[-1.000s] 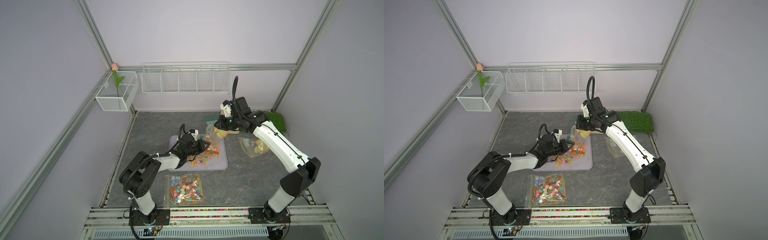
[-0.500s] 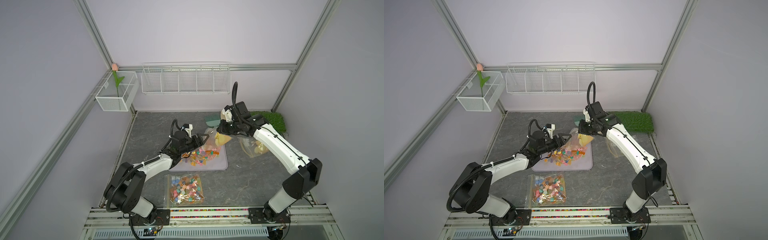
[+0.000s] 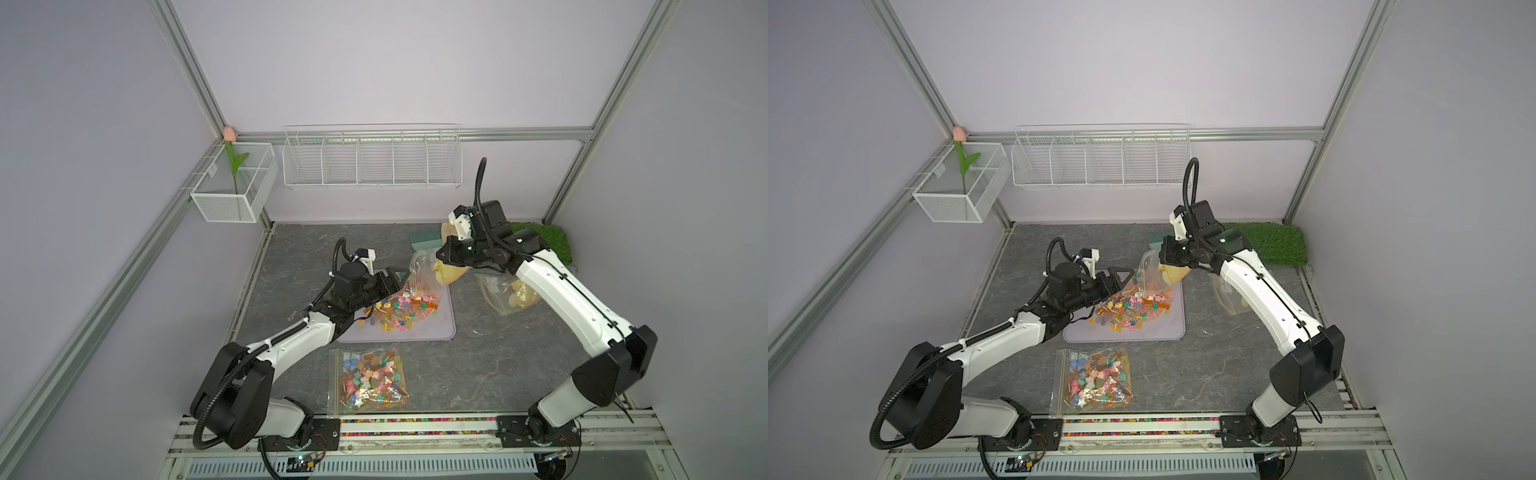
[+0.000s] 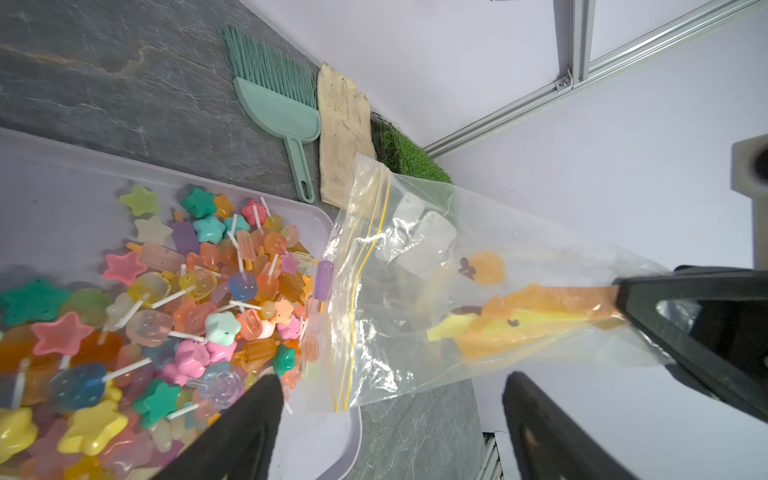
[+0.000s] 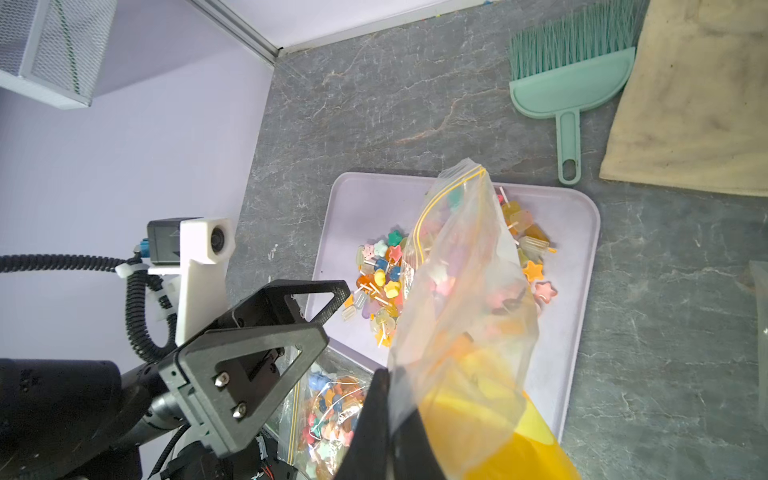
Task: Pour candies out of the ziploc bag
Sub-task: 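Pour the candies out of the ziploc bag onto the tray.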
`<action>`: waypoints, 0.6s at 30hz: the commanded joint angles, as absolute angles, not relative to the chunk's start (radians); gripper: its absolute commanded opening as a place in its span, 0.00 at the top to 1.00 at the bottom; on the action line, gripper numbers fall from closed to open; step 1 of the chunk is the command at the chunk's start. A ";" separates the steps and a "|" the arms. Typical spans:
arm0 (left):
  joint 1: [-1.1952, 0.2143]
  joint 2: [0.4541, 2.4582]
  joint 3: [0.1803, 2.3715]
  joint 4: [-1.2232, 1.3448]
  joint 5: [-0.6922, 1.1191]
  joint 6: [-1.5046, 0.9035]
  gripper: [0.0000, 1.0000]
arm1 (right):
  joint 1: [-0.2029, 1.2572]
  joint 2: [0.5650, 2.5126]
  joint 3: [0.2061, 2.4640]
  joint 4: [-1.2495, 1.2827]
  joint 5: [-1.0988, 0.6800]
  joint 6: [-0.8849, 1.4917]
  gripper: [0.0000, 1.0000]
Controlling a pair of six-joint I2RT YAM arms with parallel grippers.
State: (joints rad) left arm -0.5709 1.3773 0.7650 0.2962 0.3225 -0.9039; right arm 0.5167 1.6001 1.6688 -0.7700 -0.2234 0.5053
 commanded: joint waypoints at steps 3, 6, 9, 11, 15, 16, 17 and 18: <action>-0.547 1.271 0.719 0.262 0.231 -0.884 0.15 | 0.510 1.558 1.671 -0.763 -0.312 0.398 0.93; -0.525 1.201 0.675 0.231 0.193 -0.889 0.15 | 0.508 1.550 1.668 -0.765 -0.338 0.347 0.93; -0.507 1.132 0.648 0.167 0.146 -0.889 0.16 | 0.501 1.552 1.662 -0.763 -0.376 0.299 0.93; -0.500 1.095 0.640 0.115 0.115 -0.882 0.18 | 0.498 1.555 1.659 -0.761 -0.401 0.273 0.93; -0.493 1.069 0.653 -0.019 0.066 -0.865 0.22 | 0.497 1.566 1.660 -0.752 -0.441 0.246 0.93; -0.493 1.069 0.652 -0.038 0.063 -0.866 0.23 | 0.498 1.568 1.665 -0.753 -0.451 0.242 0.93; -0.490 1.071 0.648 -0.046 0.063 -0.868 0.23 | 0.497 1.569 1.670 -0.753 -0.459 0.239 0.93; -0.489 1.074 0.642 -0.049 0.068 -0.871 0.24 | 0.498 1.572 1.678 -0.760 -0.467 0.231 0.93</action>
